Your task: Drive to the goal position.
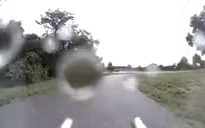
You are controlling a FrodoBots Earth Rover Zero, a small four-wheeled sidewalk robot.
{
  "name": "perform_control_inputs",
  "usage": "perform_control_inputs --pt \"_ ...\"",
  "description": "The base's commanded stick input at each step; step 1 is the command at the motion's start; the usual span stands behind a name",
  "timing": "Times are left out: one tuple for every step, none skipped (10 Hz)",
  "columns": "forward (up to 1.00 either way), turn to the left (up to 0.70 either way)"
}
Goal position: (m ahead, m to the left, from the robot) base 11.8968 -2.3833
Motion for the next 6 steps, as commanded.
perform_control_inputs --pt "0.70 0.00" --pt "0.70 0.00" --pt "0.70 0.00" --pt "0.70 0.00" --pt "0.70 0.00" --pt "0.70 0.00"
